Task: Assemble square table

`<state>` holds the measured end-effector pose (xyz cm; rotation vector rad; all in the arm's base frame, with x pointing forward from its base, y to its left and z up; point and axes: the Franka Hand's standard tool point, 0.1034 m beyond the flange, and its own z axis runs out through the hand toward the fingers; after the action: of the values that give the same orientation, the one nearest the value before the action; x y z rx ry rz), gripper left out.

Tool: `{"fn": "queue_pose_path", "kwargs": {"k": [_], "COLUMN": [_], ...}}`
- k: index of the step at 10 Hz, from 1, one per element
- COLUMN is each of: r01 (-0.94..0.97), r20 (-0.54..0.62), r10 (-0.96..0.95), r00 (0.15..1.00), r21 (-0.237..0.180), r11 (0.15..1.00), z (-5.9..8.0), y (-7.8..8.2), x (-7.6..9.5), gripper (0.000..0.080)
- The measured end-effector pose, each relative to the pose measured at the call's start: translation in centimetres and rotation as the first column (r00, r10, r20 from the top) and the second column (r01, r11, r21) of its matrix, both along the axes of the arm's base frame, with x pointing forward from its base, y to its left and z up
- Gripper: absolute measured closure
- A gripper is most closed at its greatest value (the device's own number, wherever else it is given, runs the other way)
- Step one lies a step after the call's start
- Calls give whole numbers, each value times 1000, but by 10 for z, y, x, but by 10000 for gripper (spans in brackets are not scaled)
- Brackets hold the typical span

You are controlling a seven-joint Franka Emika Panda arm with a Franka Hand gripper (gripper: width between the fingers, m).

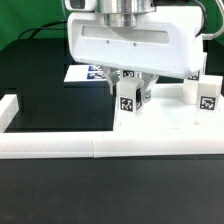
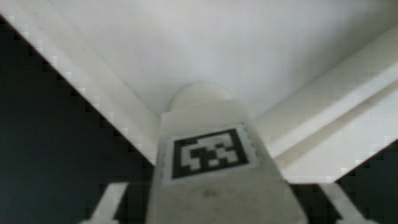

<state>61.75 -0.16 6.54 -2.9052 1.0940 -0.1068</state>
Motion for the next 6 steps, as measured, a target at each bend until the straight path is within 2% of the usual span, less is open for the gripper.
{"fn": "queue_pose_path", "kwargs": {"k": [1,2,3,4,6], "r01": [1,1,0,-3,-3], "r20": [0,0,1,12,27], "r10": [-1,-1,0,3,2], "r00": [1000,1000,1000,1000,1000], "r21": [0,-1,1,10,32], "r11": [1000,1000,1000,1000,999], "z": [0,-1,1,11,34], "y": [0,0,1,4,8], "x": [0,0,0,3,5], "gripper": [381,381,217,164,154]}}
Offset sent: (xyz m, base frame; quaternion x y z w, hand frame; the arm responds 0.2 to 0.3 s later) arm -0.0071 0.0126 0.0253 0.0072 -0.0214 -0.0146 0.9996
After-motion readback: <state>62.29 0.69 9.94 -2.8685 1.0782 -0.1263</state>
